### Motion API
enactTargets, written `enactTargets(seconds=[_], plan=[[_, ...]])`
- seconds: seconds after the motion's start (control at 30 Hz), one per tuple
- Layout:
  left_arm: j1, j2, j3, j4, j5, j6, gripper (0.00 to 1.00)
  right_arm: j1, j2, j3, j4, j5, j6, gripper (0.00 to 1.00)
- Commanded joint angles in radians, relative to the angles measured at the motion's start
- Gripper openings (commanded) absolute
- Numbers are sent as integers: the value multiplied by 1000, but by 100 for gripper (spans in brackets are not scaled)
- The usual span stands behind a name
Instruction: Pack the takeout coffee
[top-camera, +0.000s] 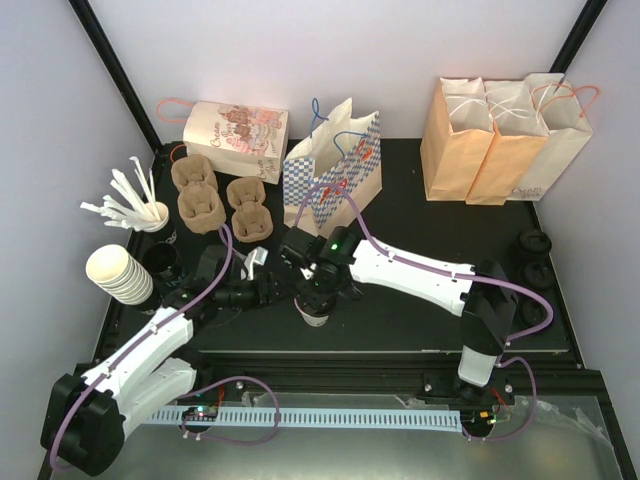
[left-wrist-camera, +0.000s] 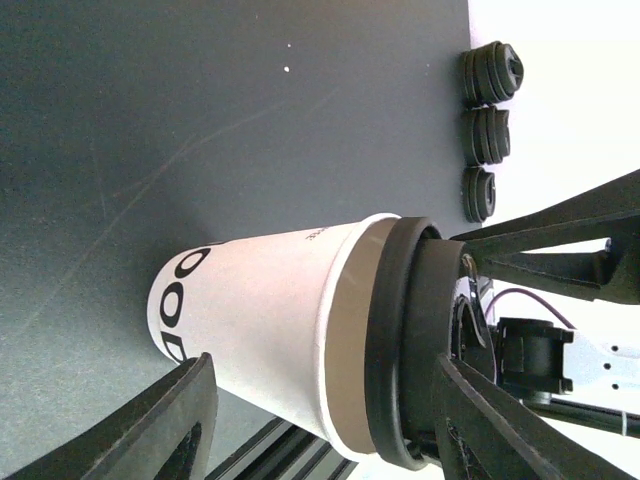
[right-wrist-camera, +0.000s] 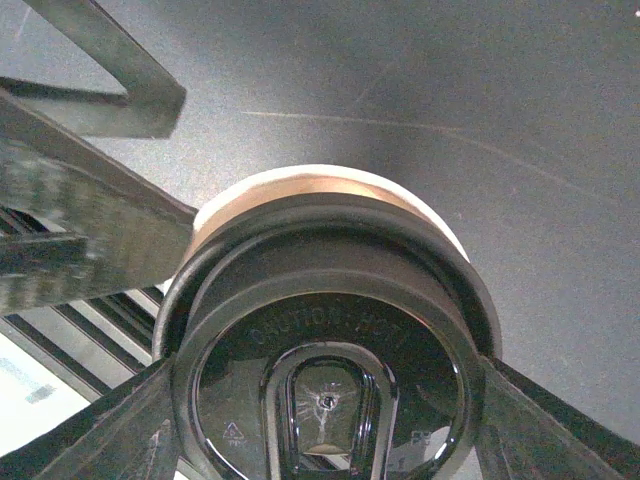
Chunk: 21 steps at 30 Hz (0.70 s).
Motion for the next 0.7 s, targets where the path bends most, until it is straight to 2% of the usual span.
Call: enactTargets(seconds=[0.0, 0.3, 0.67], plan=[[10, 16, -24, 84, 57, -42, 61, 24, 3, 50, -3, 57, -7, 76], [30, -6, -35, 87, 60, -55, 62, 47, 19, 70, -29, 103, -8, 76], [36, -4, -57, 101, 72, -60, 60, 50, 50, 45, 10, 84, -13, 76]])
